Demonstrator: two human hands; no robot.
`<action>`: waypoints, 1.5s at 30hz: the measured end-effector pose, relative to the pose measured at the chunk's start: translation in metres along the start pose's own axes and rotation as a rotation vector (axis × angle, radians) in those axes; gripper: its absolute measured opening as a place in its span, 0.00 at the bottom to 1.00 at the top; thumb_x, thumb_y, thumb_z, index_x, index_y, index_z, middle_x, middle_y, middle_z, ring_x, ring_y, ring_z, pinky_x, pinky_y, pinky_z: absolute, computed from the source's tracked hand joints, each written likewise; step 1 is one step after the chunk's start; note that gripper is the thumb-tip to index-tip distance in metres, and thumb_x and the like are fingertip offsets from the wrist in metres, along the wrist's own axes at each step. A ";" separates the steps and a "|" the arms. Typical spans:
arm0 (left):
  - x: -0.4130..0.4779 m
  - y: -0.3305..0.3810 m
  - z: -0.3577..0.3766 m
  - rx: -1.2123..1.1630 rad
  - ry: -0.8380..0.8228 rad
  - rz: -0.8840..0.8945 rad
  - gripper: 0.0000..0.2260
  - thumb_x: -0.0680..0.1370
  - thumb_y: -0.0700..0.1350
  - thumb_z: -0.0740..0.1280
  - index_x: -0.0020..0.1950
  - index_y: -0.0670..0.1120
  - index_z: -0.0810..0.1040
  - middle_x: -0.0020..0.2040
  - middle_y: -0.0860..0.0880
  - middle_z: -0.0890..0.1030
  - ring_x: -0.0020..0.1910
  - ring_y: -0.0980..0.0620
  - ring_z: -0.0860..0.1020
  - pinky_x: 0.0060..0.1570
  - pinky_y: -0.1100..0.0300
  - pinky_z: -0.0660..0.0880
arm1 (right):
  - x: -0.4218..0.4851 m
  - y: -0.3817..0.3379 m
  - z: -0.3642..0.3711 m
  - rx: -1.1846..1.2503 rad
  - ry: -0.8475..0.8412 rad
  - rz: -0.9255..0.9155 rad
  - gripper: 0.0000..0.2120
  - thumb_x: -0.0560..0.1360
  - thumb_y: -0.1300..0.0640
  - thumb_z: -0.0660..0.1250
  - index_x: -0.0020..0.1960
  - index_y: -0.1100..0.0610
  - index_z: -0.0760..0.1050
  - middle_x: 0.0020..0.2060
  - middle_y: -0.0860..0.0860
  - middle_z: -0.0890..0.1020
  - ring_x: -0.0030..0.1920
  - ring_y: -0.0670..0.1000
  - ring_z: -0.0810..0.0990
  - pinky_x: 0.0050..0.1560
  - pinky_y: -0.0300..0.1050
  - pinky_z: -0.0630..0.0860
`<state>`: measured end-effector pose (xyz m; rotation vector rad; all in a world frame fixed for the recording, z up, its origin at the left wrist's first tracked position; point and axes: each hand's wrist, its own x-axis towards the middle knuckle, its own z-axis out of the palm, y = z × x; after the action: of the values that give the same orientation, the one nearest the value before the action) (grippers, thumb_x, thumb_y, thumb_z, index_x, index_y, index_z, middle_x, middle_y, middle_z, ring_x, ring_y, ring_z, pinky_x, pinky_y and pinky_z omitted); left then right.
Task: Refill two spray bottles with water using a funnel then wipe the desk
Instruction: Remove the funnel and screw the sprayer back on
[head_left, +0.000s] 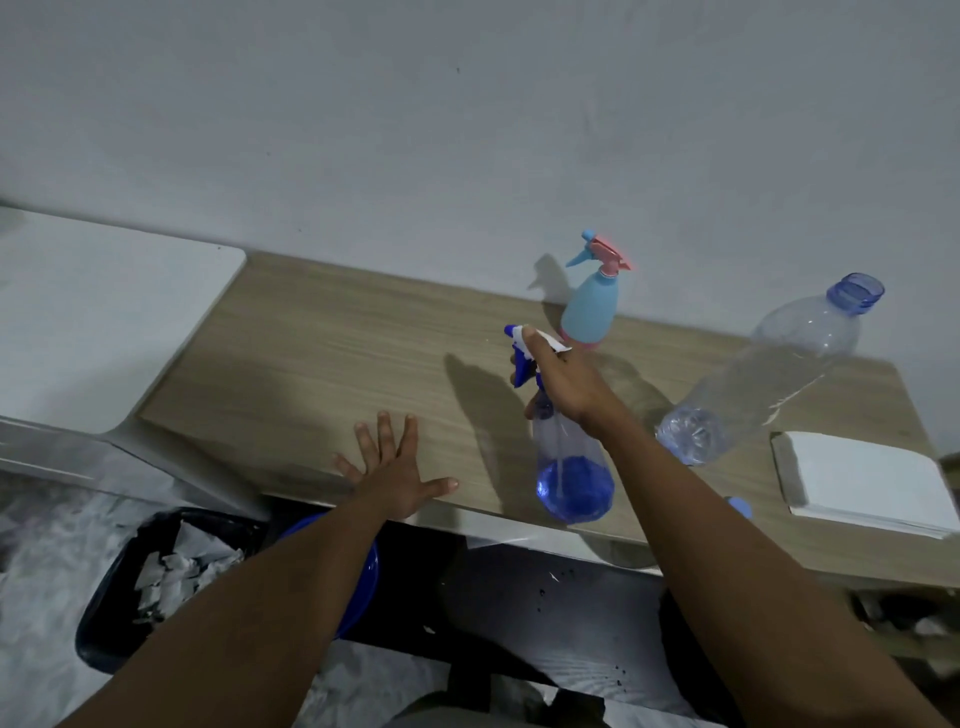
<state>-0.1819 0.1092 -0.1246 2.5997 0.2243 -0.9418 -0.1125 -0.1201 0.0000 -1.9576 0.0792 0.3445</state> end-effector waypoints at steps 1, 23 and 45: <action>0.000 0.000 0.000 0.004 -0.006 -0.003 0.55 0.65 0.79 0.59 0.75 0.58 0.25 0.73 0.48 0.20 0.71 0.38 0.22 0.66 0.26 0.31 | -0.002 0.000 0.000 -0.038 -0.012 0.003 0.30 0.80 0.35 0.55 0.56 0.61 0.78 0.38 0.57 0.82 0.33 0.58 0.82 0.43 0.59 0.83; 0.002 -0.001 -0.002 -0.013 -0.043 -0.015 0.57 0.64 0.80 0.61 0.73 0.60 0.24 0.72 0.50 0.20 0.72 0.40 0.22 0.67 0.27 0.31 | -0.043 0.025 -0.054 -0.176 0.074 0.215 0.23 0.82 0.37 0.53 0.46 0.53 0.78 0.42 0.58 0.84 0.42 0.62 0.84 0.52 0.58 0.81; 0.018 0.026 -0.012 0.102 -0.081 0.038 0.63 0.56 0.82 0.63 0.73 0.60 0.24 0.72 0.49 0.19 0.71 0.38 0.21 0.66 0.27 0.31 | -0.001 -0.013 -0.075 -0.092 0.397 -0.199 0.12 0.79 0.49 0.66 0.42 0.54 0.70 0.35 0.49 0.76 0.34 0.52 0.77 0.35 0.44 0.70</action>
<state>-0.1542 0.0902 -0.1204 2.6405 0.1074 -1.0682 -0.0956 -0.1828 0.0391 -2.0806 0.1254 -0.1768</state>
